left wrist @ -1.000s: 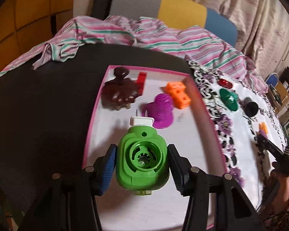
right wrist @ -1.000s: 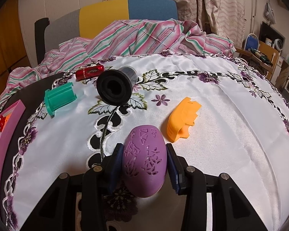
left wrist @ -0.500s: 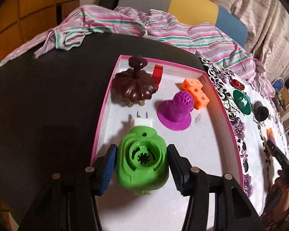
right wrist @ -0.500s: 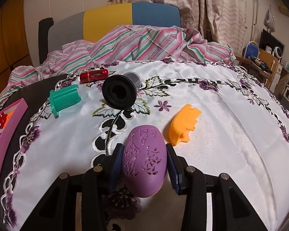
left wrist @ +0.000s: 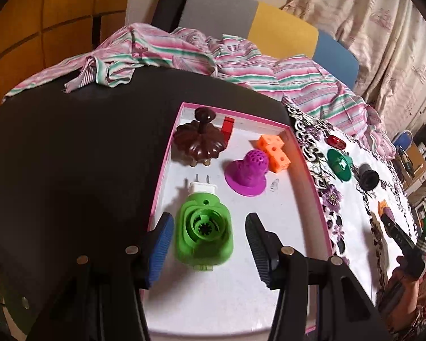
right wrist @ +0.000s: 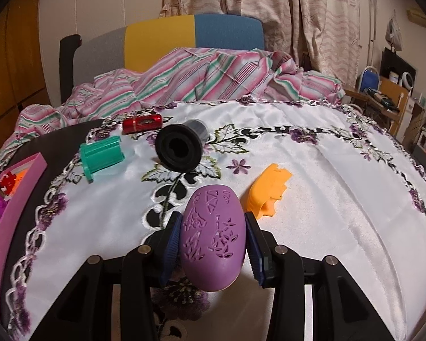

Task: Organize rigid objects
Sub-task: 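Carry the green device into the tray and open the left gripper while the right holds the oval, then carry the purple oval into the tray and open the right gripper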

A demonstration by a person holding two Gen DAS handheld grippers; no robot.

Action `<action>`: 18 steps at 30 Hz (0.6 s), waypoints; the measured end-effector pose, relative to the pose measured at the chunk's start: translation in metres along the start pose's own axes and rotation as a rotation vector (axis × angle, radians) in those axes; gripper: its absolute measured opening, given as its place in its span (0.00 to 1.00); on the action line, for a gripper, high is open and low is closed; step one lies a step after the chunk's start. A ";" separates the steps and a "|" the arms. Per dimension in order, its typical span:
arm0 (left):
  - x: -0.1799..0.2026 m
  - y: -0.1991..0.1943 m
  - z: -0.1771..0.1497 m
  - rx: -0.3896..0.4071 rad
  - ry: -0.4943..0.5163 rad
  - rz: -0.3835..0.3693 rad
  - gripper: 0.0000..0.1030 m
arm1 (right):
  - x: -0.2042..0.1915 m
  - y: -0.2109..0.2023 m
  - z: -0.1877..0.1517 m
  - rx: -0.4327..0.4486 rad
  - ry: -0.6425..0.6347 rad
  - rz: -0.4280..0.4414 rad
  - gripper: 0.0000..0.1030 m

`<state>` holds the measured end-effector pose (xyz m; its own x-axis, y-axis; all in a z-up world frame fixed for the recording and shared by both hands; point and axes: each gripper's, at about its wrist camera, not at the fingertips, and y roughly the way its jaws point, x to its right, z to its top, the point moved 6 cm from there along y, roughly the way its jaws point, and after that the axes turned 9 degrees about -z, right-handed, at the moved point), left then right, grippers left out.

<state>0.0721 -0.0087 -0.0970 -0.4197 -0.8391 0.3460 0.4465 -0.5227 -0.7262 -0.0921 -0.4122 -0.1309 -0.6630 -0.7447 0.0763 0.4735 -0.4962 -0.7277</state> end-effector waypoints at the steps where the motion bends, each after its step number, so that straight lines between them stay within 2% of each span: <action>1: 0.002 -0.003 -0.001 0.002 0.008 0.000 0.51 | -0.001 -0.001 -0.001 -0.011 0.004 0.016 0.42; 11: 0.022 -0.014 -0.022 -0.018 0.052 -0.057 0.51 | -0.024 -0.034 -0.009 -0.063 0.031 0.144 0.42; 18: 0.024 -0.020 -0.031 -0.022 0.069 -0.066 0.51 | -0.078 -0.068 -0.004 -0.065 -0.028 0.273 0.42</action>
<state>0.0281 -0.0136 -0.0926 -0.5014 -0.7904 0.3520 0.3990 -0.5722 -0.7165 -0.0747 -0.3193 -0.0901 -0.4993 -0.8594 -0.1099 0.5934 -0.2467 -0.7662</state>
